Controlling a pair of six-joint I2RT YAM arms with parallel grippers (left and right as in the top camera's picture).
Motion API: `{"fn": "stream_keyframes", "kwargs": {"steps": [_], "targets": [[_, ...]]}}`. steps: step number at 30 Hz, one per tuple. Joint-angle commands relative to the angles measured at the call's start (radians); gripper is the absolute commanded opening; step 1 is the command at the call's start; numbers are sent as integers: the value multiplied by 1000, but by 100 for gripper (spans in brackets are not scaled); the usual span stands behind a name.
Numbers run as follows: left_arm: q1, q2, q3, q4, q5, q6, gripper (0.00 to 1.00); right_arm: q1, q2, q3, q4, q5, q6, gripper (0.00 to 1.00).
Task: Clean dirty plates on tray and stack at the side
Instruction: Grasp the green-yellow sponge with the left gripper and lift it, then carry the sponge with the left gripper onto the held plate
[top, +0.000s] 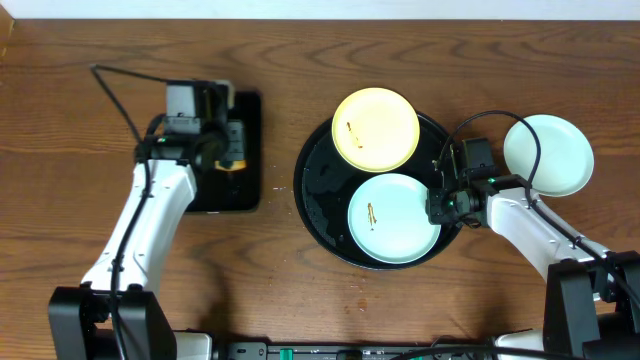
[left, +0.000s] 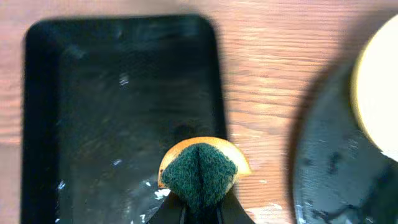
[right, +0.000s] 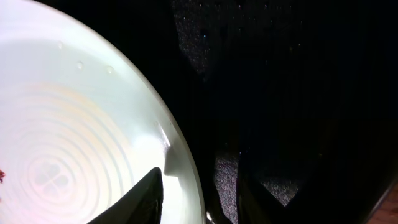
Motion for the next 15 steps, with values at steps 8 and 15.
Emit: {"fn": "stream_keyframes", "kwargs": {"steps": [8, 15], "targets": [[-316, 21, 50, -47, 40, -45, 7, 6, 7, -8, -1, 6, 1, 34], [-507, 133, 49, -26, 39, -45, 7, 6, 7, -8, -1, 6, 1, 34]]}}
